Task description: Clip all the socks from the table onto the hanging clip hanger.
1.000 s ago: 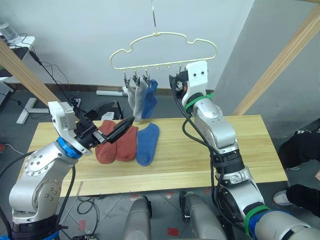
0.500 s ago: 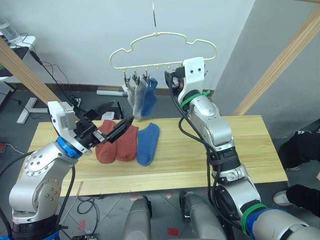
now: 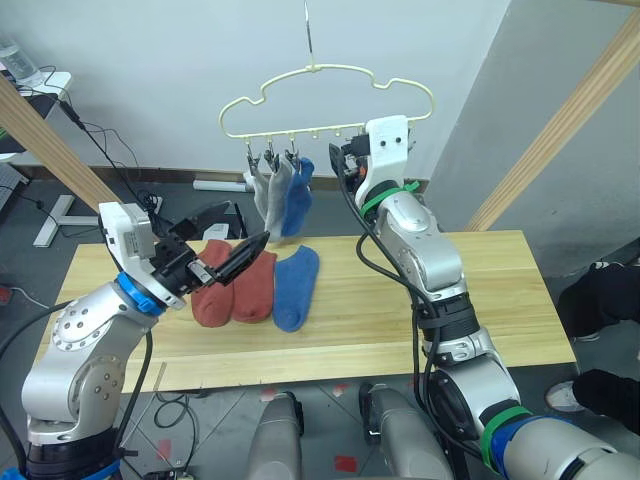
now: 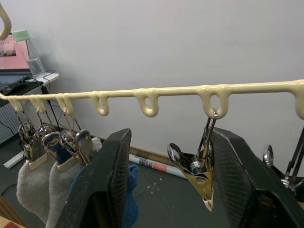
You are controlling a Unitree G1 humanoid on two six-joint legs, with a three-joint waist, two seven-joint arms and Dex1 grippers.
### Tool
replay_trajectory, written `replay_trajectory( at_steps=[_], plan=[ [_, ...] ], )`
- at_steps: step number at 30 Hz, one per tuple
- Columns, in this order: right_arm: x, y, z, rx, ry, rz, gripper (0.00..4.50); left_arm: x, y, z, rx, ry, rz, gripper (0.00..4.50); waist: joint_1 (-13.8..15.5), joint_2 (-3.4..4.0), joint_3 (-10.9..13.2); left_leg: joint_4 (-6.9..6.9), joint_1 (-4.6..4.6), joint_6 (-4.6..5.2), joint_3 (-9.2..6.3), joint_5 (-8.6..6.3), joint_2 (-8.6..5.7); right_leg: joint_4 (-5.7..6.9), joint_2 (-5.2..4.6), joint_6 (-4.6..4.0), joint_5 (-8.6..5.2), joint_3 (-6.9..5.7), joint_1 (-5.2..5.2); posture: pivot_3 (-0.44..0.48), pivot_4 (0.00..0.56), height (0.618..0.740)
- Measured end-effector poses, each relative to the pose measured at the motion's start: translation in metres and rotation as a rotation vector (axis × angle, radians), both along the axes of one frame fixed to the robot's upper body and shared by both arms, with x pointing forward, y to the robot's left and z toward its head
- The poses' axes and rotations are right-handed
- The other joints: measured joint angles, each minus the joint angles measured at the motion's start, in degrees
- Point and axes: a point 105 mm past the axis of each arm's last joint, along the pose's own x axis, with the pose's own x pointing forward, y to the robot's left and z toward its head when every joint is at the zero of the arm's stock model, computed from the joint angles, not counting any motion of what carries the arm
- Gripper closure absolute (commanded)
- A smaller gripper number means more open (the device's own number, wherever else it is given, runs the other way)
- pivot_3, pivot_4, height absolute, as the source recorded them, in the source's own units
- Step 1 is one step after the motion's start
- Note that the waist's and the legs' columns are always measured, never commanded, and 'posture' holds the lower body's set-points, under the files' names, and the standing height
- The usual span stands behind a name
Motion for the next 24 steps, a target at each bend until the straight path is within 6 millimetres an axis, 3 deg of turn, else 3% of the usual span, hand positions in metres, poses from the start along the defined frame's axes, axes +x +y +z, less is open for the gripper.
replay_trajectory(
  at_steps=[7, 11, 24],
  plan=[
    [0.0001, -0.0002, 0.0, 0.0, 0.0, -0.001, 1.94, 0.002, 0.003, -0.0022, -0.007, 0.007, 0.01, 0.0, -0.01, 0.0, 0.0, 0.0, 0.0, 0.0, -0.01, 0.0, 0.0, 0.0, 0.0, 0.0, 0.0, -0.01, 0.0, 0.099, 0.278, 0.74],
    [0.0001, -0.0002, 0.0, 0.001, 0.0, 0.0, 3.2, 0.0021, 0.0031, -0.0022, -0.006, 0.006, 0.01, 0.0, 0.0, 0.0, 0.0, -0.01, 0.0, 0.0, -0.01, 0.0, 0.0, -0.01, 0.0, 0.0, 0.0, -0.01, 0.0, 0.099, 0.276, 0.74],
    [0.0001, -0.0002, 0.0, 0.0, 0.0, 0.0, 3.2, 0.0022, 0.0035, -0.003, 0.004, 0.005, 0.014, 0.0, -0.01, 0.0, 0.0, -0.01, -0.01, 0.0, -0.01, 0.0, 0.0, -0.02, 0.0, 0.0, 0.0, -0.01, 0.0, 0.096, 0.27, 0.74]
  ],
)
